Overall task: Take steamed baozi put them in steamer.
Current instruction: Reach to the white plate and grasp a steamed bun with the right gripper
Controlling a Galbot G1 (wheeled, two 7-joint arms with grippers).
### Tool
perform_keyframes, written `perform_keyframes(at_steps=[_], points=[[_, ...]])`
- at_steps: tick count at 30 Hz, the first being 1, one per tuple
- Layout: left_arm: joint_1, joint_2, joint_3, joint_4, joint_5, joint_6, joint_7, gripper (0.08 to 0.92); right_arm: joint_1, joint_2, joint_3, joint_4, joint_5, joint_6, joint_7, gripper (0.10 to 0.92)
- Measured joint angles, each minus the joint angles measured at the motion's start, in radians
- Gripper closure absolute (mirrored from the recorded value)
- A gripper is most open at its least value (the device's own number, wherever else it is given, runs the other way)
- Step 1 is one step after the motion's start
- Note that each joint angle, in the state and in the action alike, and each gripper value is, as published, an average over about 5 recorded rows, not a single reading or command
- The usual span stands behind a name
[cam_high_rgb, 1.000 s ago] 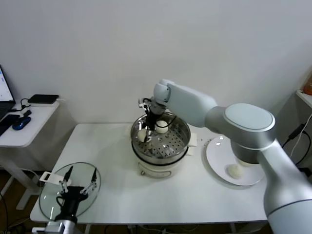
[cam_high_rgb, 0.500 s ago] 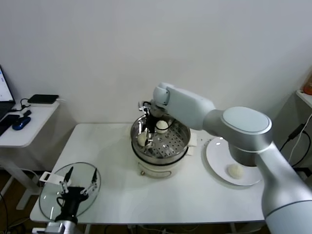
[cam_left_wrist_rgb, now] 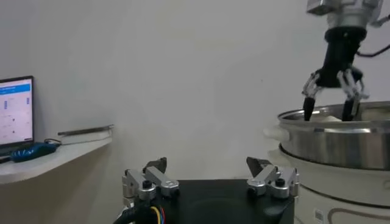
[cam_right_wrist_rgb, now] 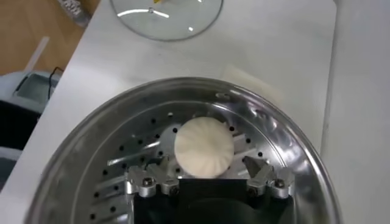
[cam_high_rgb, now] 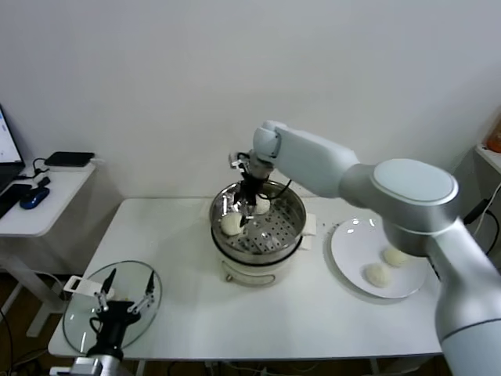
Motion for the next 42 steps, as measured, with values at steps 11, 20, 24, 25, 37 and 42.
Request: perform_keyframes(at_steps=[11,20,24,25,37,42], points=[[-0.009,0.004,0.004,0.002,-0.010,0.015,0.002,0.177,0.184,-0.216,-0.118,0.229,0.028,0.048,-0.049,0.203],[0.007,0.012,-0.006,-0.005,-0.015,0.015,0.003,0.177,0.219,-0.456,-0.143,0.373,-0.062,0.087,-0.072,0.203],[0.007,0.008,-0.012,-0.011,-0.019,0.020,0.005,0.177,0.192,-0.566,-0.124,0.418,-0.124,0.097,-0.074,0.203],[0.007,0.007,-0.013,-0.013,-0.019,0.020,0.005,0.177,0.179,-0.593,-0.115,0.426,-0.141,0.100,-0.075,0.203],[0.029,-0.006,-0.019,-0.033,-0.006,0.022,0.006,0.177,-0.077,-0.776,0.092,0.421,-0.363,0.140,-0.072,0.203],[0.036,-0.010,-0.020,-0.034,-0.002,0.021,0.006,0.177,-0.185,-0.793,0.183,0.389,-0.434,0.143,-0.061,0.203]])
